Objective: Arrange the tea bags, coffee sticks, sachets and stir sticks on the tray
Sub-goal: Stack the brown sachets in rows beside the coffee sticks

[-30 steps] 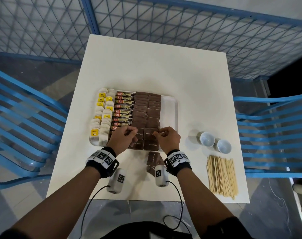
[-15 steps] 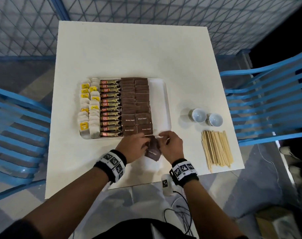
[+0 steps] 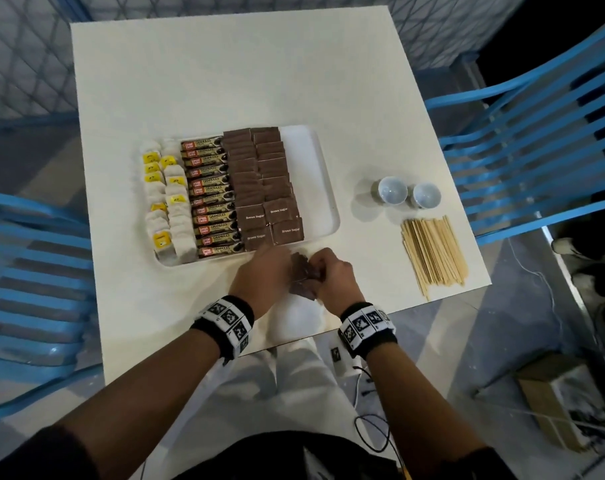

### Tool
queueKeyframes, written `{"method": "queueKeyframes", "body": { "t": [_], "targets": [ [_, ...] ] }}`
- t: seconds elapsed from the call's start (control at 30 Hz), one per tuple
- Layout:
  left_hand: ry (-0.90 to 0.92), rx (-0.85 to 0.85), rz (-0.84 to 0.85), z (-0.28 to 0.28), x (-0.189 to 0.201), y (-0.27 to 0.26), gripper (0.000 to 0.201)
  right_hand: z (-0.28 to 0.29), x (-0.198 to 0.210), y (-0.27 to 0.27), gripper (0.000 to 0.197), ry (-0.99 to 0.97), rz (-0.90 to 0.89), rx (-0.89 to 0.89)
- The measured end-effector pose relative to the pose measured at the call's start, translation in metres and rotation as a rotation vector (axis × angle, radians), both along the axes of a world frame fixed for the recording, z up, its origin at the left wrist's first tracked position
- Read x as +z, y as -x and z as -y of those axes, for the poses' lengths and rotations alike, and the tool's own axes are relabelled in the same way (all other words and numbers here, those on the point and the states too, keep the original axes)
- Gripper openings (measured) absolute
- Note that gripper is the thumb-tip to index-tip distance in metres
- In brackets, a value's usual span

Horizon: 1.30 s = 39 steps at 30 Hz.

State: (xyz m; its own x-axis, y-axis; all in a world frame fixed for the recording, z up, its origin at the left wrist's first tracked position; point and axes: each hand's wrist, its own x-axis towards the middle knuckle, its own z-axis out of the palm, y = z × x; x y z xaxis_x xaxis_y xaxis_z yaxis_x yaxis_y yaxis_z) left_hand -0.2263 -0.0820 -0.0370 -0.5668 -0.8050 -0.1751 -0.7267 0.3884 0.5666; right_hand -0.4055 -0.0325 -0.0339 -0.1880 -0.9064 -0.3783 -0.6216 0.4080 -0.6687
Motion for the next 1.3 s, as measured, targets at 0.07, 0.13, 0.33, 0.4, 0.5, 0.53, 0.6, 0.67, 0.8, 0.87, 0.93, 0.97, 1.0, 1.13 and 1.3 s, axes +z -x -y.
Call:
{"method": "queueKeyframes", "body": {
  "t": [0.07,0.13,0.33,0.4,0.5,0.53,0.6,0.67,0.8,0.87,0.93,0.97,1.0,1.13,1.3],
  "targets": [
    [-0.08,0.067,-0.049,0.002,0.002,-0.002,0.031,-0.001,0.003,-0.001,0.038,-0.013,0.063,-0.048],
    [-0.168,0.147,-0.114,0.005,0.007,-0.004,0.042,0.0,0.006,-0.001,0.036,-0.021,0.094,-0.098],
    [-0.158,0.211,-0.263,0.025,0.018,-0.014,0.024,0.01,0.027,0.007,0.035,0.022,0.222,-0.182],
    [-0.152,0.301,-0.34,0.034,0.025,-0.018,0.013,0.017,0.036,0.011,0.035,0.071,0.243,-0.2],
    [-0.167,0.485,-0.386,0.047,0.04,-0.025,0.015,0.034,0.049,0.011,0.037,0.147,0.309,-0.213],
    [-0.211,0.534,-0.372,0.052,0.04,-0.027,0.017,0.04,0.053,0.009,0.038,0.166,0.342,-0.219],
    [-0.385,0.62,-0.371,0.061,0.043,-0.027,0.017,0.053,0.062,0.003,0.04,0.195,0.404,-0.221],
    [-0.721,0.742,-0.639,0.067,0.052,-0.022,0.015,0.069,0.069,-0.006,0.041,0.205,0.453,-0.195],
    [-1.169,0.781,-1.122,0.079,0.075,-0.019,0.032,0.096,0.072,-0.025,0.041,0.163,0.438,-0.083],
    [-1.204,0.774,-1.173,0.086,0.082,-0.023,0.033,0.109,0.072,-0.029,0.04,0.149,0.38,-0.011],
    [-1.141,0.766,-1.112,0.09,0.082,-0.025,0.028,0.117,0.072,-0.031,0.039,0.149,0.295,0.083],
    [-1.085,0.777,-1.073,0.093,0.08,-0.025,0.029,0.122,0.073,-0.032,0.038,0.148,0.274,0.128],
    [-1.035,0.805,-1.048,0.097,0.075,-0.024,0.03,0.128,0.074,-0.033,0.038,0.138,0.261,0.165],
    [-0.984,0.929,-1.043,0.109,0.066,-0.023,0.022,0.151,0.076,-0.03,0.041,0.092,0.22,0.211],
    [-0.964,0.93,-0.982,0.118,0.067,-0.02,0.02,0.18,0.077,-0.018,0.039,0.053,0.249,0.276]
  ]
}}
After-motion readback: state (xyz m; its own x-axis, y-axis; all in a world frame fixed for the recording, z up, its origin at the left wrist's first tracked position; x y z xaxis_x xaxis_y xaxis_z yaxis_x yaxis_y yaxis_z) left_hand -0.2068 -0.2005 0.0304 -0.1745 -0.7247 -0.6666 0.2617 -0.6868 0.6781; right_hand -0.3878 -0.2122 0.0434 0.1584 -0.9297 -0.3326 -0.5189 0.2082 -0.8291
